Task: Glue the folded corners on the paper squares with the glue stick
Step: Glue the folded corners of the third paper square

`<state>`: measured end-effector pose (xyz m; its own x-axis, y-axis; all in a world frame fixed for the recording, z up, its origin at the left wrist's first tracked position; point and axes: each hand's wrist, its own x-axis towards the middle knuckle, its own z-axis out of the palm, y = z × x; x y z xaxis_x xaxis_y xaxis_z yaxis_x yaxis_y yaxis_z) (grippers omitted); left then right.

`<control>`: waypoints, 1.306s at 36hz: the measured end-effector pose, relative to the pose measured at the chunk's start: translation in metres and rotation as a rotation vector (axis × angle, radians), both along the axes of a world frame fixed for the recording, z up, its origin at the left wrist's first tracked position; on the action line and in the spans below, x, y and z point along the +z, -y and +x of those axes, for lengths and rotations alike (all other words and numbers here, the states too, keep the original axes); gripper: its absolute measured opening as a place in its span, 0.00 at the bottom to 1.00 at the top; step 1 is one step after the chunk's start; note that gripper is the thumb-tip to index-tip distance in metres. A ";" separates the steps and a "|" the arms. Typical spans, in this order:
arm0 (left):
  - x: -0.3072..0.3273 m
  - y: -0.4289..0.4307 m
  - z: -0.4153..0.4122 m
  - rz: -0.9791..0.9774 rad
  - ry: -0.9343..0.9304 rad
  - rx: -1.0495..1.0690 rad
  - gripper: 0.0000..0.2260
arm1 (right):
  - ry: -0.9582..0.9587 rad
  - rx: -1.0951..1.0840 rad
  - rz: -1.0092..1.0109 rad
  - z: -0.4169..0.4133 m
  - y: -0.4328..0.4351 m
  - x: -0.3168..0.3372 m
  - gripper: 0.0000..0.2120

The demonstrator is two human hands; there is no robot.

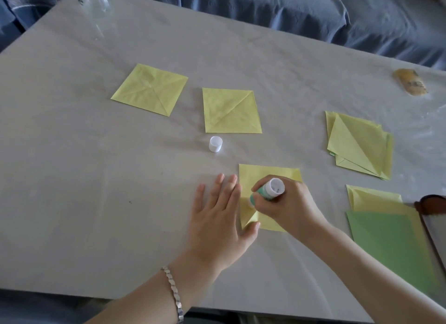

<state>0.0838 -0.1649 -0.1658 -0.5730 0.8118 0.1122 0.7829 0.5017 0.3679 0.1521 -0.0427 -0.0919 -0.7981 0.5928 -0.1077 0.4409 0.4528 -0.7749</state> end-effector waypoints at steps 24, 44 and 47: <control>0.005 0.007 -0.022 0.033 0.045 -0.089 0.22 | -0.027 -0.020 -0.033 -0.017 -0.001 0.001 0.04; 0.011 0.012 -0.014 -0.065 -0.056 -0.094 0.26 | -0.002 -0.069 -0.053 0.024 0.015 -0.001 0.11; 0.010 0.010 -0.007 -0.033 -0.057 -0.085 0.24 | -0.014 -0.116 -0.046 0.032 0.014 0.001 0.09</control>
<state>0.0770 -0.1754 -0.1559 -0.4954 0.8610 0.1150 0.8424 0.4439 0.3055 0.1846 -0.0568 -0.0910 -0.7259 0.6762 -0.1260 0.4772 0.3631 -0.8003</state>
